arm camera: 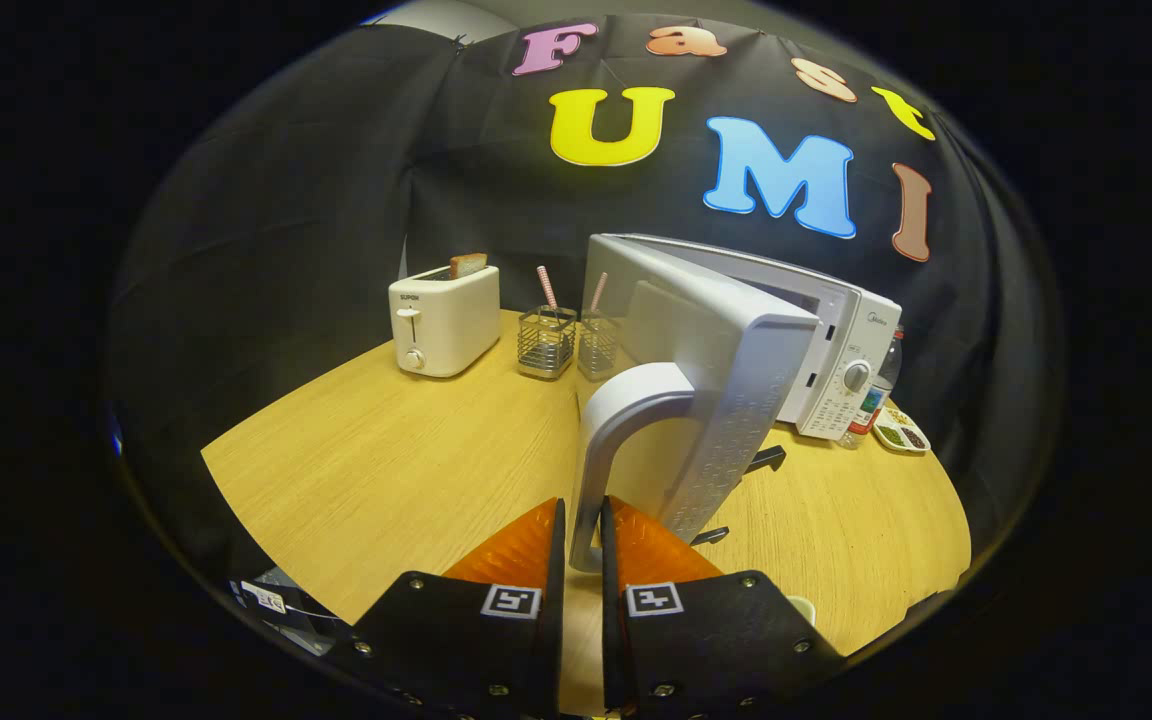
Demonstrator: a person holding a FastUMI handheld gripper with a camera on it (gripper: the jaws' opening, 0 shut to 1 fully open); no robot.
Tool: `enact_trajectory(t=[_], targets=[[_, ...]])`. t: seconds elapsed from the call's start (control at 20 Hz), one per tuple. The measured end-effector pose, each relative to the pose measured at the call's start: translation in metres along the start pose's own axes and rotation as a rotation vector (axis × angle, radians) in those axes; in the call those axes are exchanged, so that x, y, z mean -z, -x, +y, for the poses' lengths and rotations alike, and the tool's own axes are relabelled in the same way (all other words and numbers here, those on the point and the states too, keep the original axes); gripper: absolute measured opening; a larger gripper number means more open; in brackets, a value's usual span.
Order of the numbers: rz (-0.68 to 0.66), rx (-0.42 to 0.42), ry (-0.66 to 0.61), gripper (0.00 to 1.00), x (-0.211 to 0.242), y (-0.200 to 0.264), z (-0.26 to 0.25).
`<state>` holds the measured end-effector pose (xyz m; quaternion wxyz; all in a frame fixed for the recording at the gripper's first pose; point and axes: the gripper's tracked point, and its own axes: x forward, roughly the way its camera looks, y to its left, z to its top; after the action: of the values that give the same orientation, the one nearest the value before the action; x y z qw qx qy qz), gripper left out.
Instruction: Open the microwave, put the food inside, and close the microwave door.
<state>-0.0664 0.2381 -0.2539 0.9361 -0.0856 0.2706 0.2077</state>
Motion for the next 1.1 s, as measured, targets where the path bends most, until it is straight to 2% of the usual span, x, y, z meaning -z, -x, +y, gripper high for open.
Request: enact_trajectory(t=[0.25, 0.7, 0.95, 1.1], targets=[[-0.008, -0.052, 0.018, 0.17, -0.003, -0.001, 0.033], [-0.012, -0.081, 0.049, 0.17, -0.006, -0.002, 0.055], [-0.044, -0.213, -0.041, 0.18, -0.025, 0.018, 0.072], [-0.099, -0.253, -0.035, 0.18, -0.049, 0.039, 0.071]])
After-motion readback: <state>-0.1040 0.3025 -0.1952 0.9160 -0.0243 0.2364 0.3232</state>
